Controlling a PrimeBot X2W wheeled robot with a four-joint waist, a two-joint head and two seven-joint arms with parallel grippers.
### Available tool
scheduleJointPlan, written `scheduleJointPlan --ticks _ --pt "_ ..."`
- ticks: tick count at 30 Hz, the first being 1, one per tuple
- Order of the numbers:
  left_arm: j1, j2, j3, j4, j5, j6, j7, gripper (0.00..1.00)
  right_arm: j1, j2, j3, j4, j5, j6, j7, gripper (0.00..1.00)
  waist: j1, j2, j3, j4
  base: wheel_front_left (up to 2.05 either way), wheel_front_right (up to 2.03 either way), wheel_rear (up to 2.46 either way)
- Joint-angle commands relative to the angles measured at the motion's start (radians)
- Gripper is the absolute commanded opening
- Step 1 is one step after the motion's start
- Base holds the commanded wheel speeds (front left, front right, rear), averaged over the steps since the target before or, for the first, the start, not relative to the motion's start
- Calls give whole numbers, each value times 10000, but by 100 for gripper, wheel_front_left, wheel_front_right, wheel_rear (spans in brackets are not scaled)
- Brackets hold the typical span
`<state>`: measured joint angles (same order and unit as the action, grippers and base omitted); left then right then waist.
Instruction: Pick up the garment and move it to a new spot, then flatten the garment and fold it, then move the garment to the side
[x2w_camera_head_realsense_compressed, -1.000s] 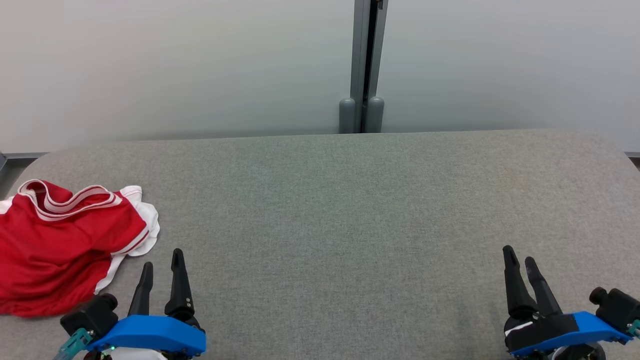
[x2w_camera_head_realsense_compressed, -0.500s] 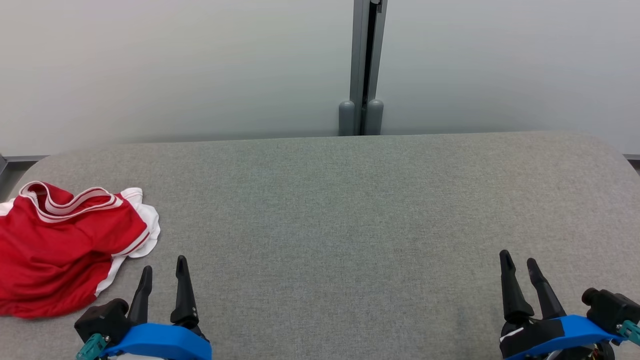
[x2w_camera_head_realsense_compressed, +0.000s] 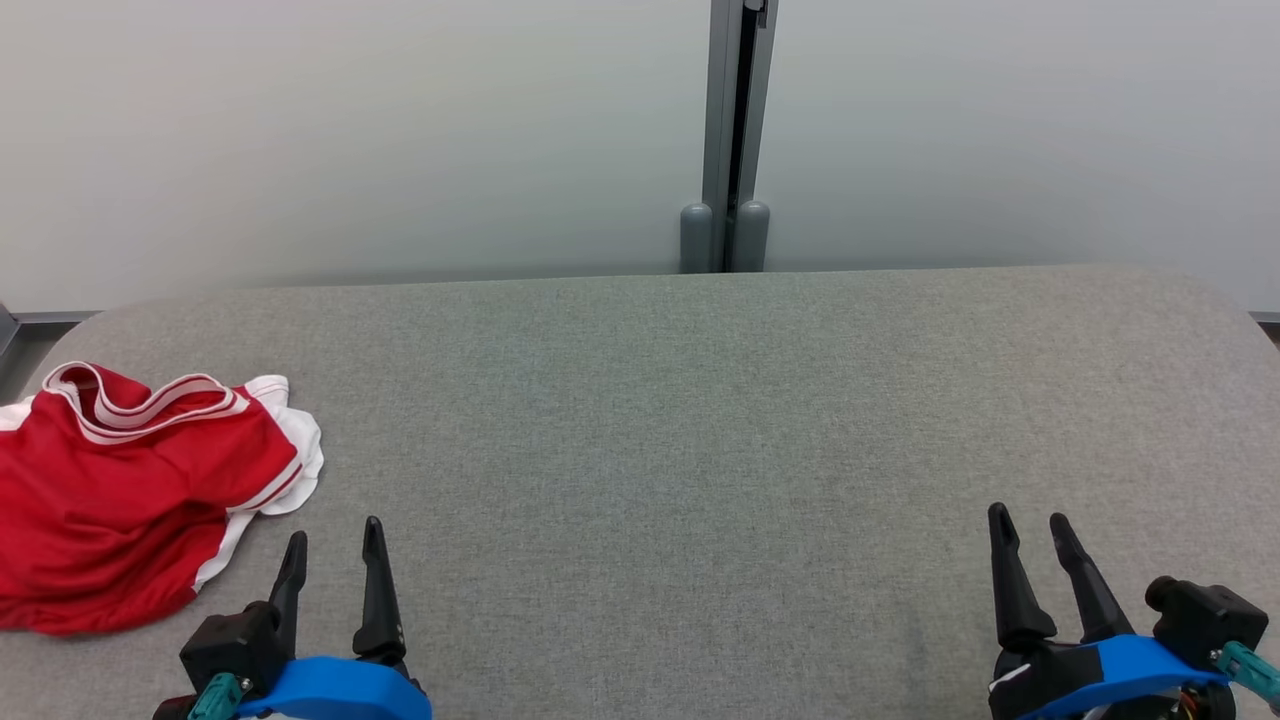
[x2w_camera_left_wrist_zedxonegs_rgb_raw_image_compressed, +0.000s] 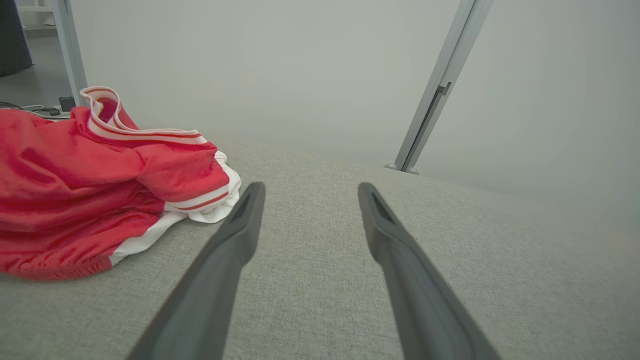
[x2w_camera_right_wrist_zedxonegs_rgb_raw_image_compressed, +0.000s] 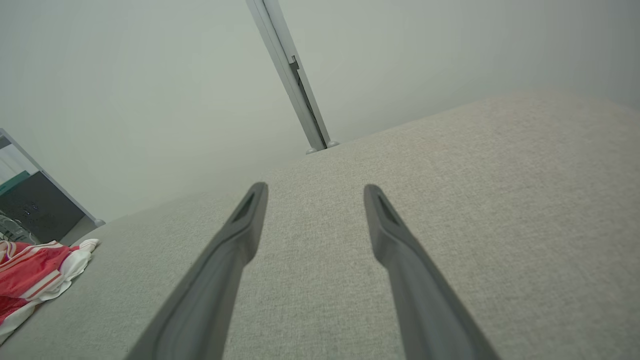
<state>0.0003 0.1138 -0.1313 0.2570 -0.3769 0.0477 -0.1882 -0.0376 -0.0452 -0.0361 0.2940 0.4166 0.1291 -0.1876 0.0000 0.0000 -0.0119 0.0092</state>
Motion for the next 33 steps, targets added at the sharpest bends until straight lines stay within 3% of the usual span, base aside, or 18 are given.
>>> scheduleJointPlan --ticks 1,33 --pt "57 63 -21 -25 267 58 -110 100 3 -73 30 -33 -252 20 -118 100 0 0 -3 10 0 0 0" --pt "337 100 -185 263 1900 368 -738 100 188 -83 145 227 -2452 25 -741 100 0 0 -69 24 0 0 0"
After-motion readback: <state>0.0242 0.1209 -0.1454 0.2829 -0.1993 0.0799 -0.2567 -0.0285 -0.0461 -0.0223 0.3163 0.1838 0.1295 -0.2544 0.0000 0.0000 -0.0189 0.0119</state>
